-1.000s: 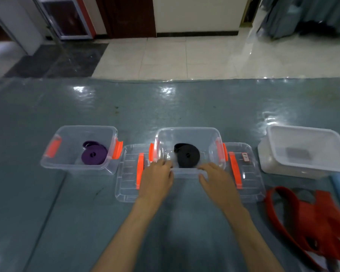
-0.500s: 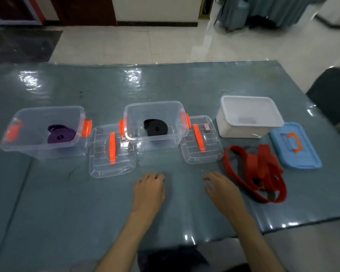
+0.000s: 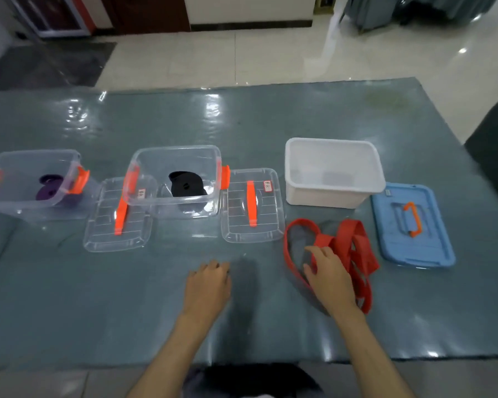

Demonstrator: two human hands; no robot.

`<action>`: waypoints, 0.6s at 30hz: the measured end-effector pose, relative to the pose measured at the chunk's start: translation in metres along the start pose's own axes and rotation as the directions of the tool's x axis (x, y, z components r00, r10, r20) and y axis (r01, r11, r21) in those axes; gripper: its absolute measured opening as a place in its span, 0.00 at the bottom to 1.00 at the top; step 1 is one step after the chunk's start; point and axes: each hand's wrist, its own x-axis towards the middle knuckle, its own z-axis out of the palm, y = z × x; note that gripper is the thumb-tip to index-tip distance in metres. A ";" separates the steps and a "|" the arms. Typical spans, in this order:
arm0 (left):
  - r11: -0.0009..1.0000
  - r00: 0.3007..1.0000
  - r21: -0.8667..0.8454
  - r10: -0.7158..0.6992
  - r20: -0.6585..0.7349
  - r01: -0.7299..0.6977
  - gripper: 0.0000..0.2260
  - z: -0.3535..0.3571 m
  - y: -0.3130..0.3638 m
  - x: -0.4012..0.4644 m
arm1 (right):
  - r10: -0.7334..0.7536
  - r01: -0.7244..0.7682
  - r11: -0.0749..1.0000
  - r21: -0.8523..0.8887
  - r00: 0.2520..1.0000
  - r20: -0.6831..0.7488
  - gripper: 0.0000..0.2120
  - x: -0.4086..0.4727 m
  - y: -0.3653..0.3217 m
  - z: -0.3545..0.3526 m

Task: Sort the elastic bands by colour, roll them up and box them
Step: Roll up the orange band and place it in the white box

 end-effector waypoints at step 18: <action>0.902 0.982 -0.393 0.187 -0.014 -0.177 0.19 0.002 0.117 0.005 | -0.108 0.125 0.975 0.182 0.989 -0.101 0.18 0.053 0.066 -0.049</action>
